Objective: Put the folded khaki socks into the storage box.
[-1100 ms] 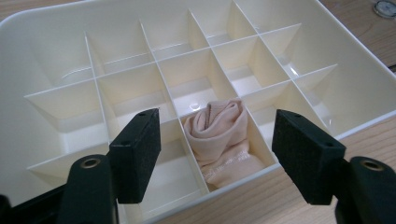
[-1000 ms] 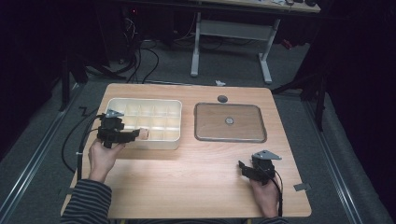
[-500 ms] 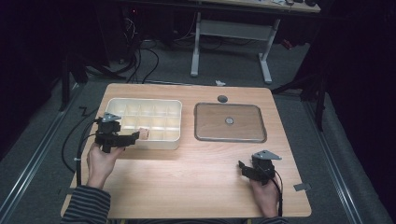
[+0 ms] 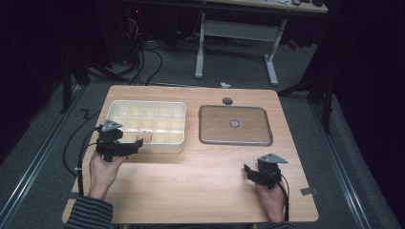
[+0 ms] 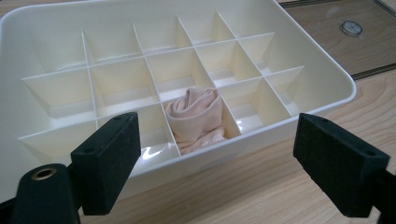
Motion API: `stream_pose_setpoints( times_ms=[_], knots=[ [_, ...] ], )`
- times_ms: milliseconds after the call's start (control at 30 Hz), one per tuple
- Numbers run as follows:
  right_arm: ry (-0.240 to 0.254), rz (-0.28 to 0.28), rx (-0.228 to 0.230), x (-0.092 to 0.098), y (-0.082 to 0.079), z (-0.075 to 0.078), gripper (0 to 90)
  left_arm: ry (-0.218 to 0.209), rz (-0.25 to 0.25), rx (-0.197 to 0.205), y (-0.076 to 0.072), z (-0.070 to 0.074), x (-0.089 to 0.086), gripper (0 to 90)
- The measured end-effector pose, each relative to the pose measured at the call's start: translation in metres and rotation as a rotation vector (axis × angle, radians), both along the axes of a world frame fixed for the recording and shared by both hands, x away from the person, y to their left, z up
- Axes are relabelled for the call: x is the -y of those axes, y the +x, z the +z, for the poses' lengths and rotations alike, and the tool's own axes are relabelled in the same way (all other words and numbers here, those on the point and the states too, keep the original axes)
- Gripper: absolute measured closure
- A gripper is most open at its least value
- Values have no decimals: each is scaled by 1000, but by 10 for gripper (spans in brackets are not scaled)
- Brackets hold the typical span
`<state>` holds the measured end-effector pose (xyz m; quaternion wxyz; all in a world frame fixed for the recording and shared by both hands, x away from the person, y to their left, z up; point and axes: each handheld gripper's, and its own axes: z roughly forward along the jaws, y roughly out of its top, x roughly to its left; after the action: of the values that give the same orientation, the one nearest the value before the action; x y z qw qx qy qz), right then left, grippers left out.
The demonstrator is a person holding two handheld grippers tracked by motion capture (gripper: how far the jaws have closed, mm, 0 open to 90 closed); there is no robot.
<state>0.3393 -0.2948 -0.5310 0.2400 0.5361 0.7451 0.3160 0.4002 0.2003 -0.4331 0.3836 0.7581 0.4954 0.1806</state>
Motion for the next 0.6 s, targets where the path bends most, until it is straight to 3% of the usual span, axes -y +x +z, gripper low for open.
stream_pose_setpoints(
  times_ms=[100, 300, 600],
  knots=[
    [1, -2, -1, 0, 0, 0, 369, 10, 14, -23, -2, -2, 1, 153],
    [2, -2, -1, 0, 0, 0, 369, 17, 20, -27, -5, -6, 3, 154],
    [2, -2, -1, 0, 0, 0, 369, -24, -31, -46, -13, -12, 8, 143]
  ],
)
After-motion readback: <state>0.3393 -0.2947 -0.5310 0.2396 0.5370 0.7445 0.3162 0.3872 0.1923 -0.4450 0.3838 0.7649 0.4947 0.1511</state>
